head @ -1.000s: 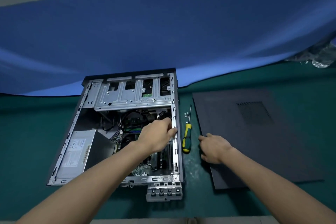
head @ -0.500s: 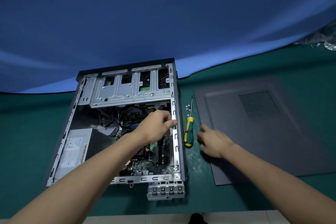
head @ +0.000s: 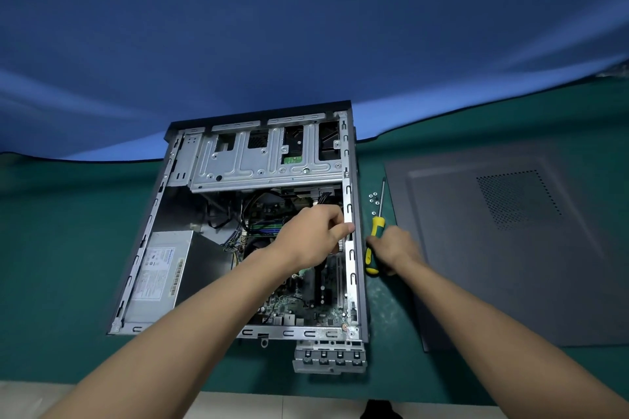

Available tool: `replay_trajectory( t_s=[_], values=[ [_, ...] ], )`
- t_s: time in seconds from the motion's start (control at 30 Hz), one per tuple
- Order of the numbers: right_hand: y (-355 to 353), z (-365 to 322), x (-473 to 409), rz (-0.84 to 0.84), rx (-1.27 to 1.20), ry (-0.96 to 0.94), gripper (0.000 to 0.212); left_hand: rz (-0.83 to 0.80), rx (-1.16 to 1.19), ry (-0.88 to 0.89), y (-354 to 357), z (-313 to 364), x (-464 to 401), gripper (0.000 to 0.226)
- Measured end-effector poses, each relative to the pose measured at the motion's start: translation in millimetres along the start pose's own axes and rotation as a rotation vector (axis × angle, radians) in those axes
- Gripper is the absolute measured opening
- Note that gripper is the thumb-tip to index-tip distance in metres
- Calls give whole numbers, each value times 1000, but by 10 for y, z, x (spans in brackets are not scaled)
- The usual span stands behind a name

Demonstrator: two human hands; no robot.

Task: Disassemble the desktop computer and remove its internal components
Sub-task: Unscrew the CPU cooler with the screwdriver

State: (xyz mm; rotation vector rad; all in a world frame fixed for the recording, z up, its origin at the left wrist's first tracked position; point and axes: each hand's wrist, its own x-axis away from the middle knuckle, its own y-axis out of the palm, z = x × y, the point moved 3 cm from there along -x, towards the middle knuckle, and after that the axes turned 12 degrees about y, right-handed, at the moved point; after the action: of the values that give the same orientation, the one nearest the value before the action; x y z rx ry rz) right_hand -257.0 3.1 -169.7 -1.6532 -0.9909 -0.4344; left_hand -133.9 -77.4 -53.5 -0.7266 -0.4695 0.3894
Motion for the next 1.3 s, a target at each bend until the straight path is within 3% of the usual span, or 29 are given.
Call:
replay_trajectory(
  t_s=[0.17,0.3,0.6,0.83,0.93,1.13,1.3],
  values=[
    [-86,61,97,84,-57,-63,38,-16,-70,-17,-1,-15,-1,31],
    [-270,31,282,177,-144,-186,28,-12,-246,-6,-33,13,15,32],
    [-836,-217,922,334,-105,-552,25,203,-391,14,-374,92,190,24],
    [-887,-535,1347,286,-196,-680,22,438,-348,5,-688,-61,476,26],
    [-806,-732,1502,286,-192,-710,23,387,-369,19,-756,-246,600,44],
    [-615,-1074,1720,331,-223,-667,31,280,-352,48,-788,-656,721,22],
    [-506,-1325,1849,519,-43,-625,26,200,-290,86,-753,-861,695,20]
  ],
)
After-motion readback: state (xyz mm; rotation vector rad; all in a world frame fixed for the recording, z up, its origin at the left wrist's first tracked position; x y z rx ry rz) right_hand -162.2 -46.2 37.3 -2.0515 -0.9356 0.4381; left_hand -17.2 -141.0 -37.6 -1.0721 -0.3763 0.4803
